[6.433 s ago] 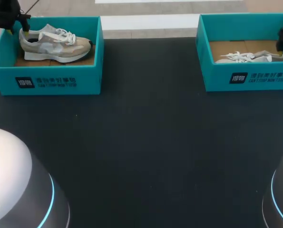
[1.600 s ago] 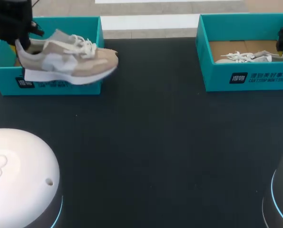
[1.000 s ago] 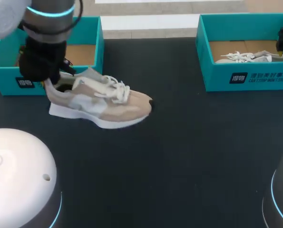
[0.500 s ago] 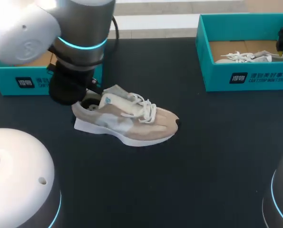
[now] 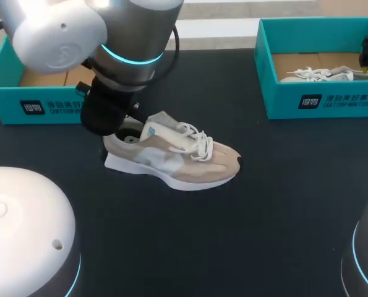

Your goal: Take the shoe out of the shoebox, open the shoe tongue, remove and reinsert the insole, then place the shoe into the shoebox

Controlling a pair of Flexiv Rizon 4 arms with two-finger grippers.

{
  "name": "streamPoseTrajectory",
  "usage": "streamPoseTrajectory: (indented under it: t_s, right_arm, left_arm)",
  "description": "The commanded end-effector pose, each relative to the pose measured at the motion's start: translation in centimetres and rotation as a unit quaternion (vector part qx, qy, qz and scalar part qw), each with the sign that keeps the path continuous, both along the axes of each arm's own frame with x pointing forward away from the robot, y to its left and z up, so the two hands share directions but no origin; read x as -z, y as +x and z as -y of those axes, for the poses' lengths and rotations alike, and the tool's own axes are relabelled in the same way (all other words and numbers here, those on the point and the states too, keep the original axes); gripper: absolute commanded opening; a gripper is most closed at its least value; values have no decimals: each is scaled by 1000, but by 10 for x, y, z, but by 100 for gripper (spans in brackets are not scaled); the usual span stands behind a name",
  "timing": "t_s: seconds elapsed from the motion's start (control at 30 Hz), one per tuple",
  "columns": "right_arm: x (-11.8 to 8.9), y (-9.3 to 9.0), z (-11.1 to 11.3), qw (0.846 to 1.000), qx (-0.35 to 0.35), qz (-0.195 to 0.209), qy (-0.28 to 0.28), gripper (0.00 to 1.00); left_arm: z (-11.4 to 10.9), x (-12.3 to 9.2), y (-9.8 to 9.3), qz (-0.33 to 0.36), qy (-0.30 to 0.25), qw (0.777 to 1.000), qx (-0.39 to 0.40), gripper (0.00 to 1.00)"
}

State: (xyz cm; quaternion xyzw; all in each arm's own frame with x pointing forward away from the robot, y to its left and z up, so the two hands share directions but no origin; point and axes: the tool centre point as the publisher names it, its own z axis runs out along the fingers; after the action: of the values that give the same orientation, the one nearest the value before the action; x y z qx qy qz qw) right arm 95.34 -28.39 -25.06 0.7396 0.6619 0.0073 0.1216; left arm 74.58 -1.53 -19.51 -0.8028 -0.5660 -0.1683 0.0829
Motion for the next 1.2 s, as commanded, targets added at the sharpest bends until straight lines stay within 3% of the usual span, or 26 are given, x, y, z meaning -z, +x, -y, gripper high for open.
streamPoseTrajectory:
  t_s: [0.03, 0.3, 0.77, 1.2]
  right_arm:
    - [0, 0, 0, 1000, 1, 0, 0, 100]
    - [0, 0, 0, 1000, 1, 0, 0, 100]
    - [0, 0, 0, 1000, 1, 0, 0, 100]
    - [0, 0, 0, 1000, 1, 0, 0, 100]
  left_arm:
    - [0, -1, 0, 0, -1, 1000, 0, 0]
    - [4, 24, -4, -8, -14, 997, -75, 0]
    - [16, 97, -7, -9, 1, 999, -50, 0]
    - [17, 135, -15, -2, -9, 999, -32, 0]
